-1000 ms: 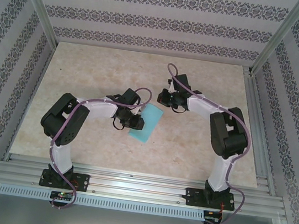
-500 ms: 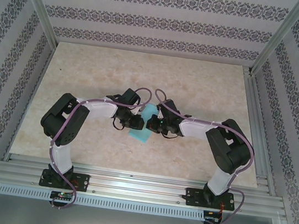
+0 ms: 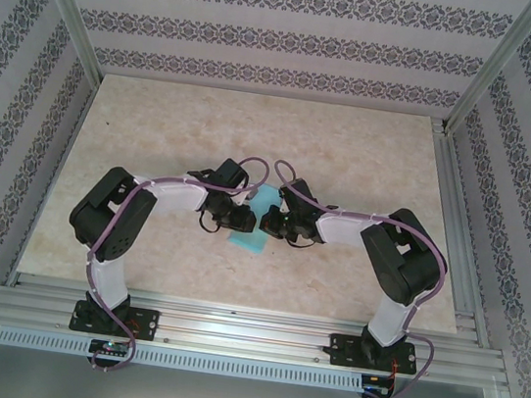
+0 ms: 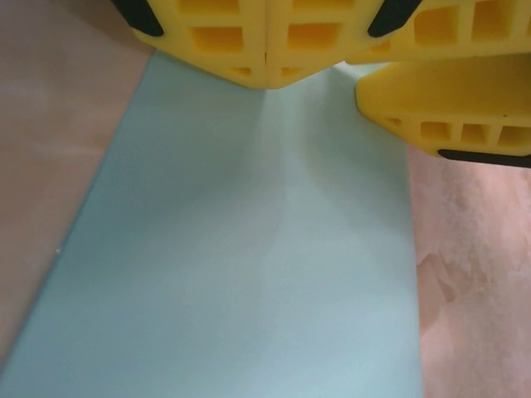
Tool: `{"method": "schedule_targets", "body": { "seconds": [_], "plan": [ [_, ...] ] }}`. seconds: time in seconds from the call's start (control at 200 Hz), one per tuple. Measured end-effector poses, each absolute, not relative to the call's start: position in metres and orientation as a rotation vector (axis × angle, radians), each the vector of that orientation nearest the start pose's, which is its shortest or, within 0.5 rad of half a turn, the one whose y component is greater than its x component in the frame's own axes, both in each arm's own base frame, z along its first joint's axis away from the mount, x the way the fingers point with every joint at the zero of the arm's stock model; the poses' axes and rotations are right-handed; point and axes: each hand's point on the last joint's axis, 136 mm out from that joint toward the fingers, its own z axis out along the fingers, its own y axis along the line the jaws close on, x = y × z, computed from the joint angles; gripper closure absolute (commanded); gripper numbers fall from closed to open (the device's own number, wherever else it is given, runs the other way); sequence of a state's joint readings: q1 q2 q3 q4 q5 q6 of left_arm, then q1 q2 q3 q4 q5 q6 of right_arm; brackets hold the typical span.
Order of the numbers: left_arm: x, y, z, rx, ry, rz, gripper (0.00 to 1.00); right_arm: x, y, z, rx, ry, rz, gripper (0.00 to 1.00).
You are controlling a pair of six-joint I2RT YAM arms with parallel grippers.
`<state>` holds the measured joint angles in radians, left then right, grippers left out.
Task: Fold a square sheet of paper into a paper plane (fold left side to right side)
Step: Hold the square sheet of paper at the center of the table, then first fold the square sheet of paper in half at the center of the table.
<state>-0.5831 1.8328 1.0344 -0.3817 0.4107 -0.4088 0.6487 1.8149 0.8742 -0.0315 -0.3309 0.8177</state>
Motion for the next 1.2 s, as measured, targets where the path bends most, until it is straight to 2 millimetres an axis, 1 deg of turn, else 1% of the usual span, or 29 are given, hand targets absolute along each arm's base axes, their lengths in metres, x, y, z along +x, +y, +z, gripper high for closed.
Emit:
{"method": "schedule_targets", "body": {
  "seconds": [0.445, 0.729, 0.864, 0.934, 1.029, 1.129, 1.204],
  "plan": [
    [0.262, -0.257, 0.021, 0.398, 2.879, -0.799, 0.70, 0.292, 0.296, 0.011, 0.054, 2.788, 0.903, 1.00],
    [0.229, -0.245, 0.022, 0.435, 2.888, -0.874, 0.68, 0.291, 0.299, 0.011, 0.024, 2.803, 0.895, 1.00],
    [0.215, -0.231, 0.027, 0.386, 2.917, -0.917, 0.69, 0.291, 0.299, 0.011, 0.005, 2.809, 0.889, 1.00],
    [0.220, -0.222, 0.037, 0.330, 2.898, -0.943, 0.72, 0.291, 0.299, 0.011, -0.003, 2.813, 0.884, 1.00],
    [0.240, -0.216, 0.058, 0.265, 2.823, -0.988, 0.77, 0.289, 0.301, 0.011, -0.020, 2.819, 0.879, 1.00],
    [0.257, -0.220, 0.073, 0.237, 2.770, -1.031, 0.80, 0.289, 0.301, 0.011, -0.033, 2.824, 0.871, 1.00],
    [0.271, -0.230, 0.080, 0.236, 2.739, -1.082, 0.82, 0.290, 0.302, 0.011, -0.036, 2.830, 0.866, 1.00]
  ]
}}
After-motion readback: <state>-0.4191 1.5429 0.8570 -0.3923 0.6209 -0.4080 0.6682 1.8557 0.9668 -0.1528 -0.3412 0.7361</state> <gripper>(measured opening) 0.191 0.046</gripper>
